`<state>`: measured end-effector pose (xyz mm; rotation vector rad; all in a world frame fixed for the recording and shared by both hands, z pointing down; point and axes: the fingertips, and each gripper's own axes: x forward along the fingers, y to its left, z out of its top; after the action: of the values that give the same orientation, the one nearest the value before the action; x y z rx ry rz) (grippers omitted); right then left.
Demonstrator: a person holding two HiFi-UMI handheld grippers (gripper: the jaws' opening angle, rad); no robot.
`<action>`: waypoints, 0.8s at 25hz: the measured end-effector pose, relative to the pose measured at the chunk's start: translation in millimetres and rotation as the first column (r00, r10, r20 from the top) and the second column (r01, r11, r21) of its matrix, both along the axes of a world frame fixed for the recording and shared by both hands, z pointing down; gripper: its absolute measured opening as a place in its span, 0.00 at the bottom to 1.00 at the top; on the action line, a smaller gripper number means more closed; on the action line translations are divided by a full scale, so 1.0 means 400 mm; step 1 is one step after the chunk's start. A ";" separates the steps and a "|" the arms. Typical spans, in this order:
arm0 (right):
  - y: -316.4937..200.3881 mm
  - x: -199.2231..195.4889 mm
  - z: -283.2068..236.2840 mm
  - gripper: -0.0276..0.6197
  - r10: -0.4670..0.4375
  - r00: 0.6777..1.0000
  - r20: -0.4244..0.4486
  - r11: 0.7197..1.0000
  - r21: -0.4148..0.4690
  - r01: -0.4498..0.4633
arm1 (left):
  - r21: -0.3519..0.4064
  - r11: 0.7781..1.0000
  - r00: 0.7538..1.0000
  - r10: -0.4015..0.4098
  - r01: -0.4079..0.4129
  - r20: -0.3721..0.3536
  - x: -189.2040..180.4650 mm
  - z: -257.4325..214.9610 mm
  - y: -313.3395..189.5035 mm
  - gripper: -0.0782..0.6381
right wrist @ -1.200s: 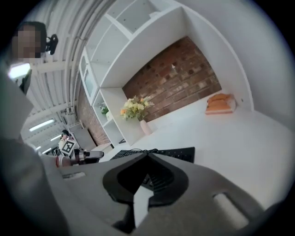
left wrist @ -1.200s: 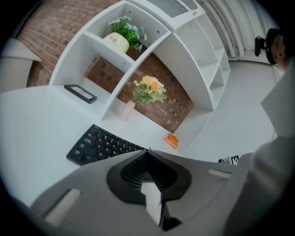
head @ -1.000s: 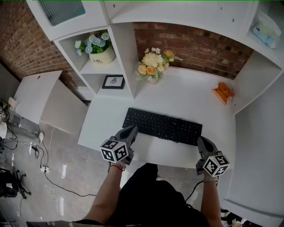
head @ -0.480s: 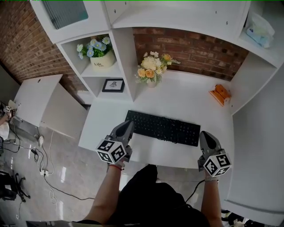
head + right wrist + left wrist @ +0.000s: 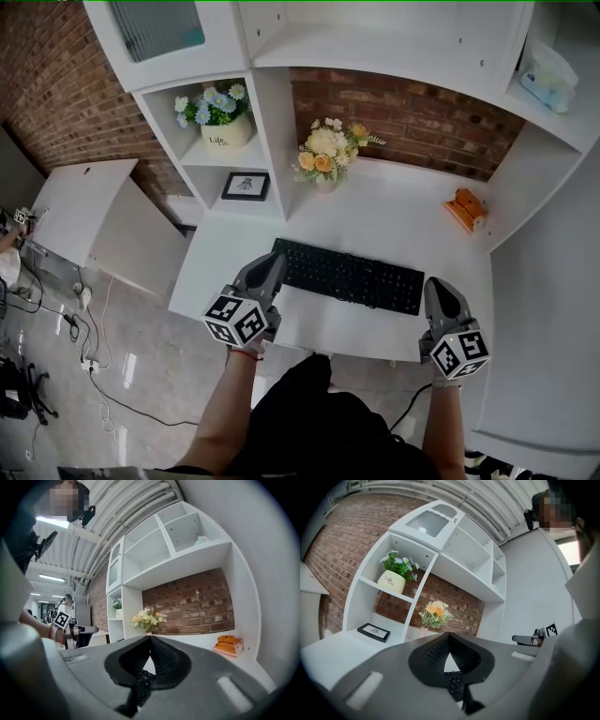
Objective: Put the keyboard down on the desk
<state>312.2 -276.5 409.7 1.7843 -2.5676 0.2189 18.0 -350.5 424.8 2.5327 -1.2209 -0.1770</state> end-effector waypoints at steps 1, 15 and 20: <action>0.000 -0.002 -0.005 0.04 0.001 1.000 0.000 1.000 0.005 -0.001 | 0.004 1.000 1.000 -0.003 0.003 -0.003 -0.005 -0.005 0.001 0.10; 0.049 -0.026 -0.033 0.04 0.034 0.999 -0.016 0.998 0.044 -0.033 | 0.034 0.999 0.999 -0.036 0.038 -0.040 -0.057 -0.030 0.051 0.11; 0.079 -0.034 -0.043 0.04 0.041 0.999 -0.016 0.998 0.048 -0.041 | 0.043 0.998 0.998 -0.046 0.047 -0.045 -0.074 -0.040 0.085 0.11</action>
<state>298.7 -244.8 392.5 1.8476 -2.5479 0.1433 -11.6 -316.5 408.9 2.5247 -1.2730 -0.2721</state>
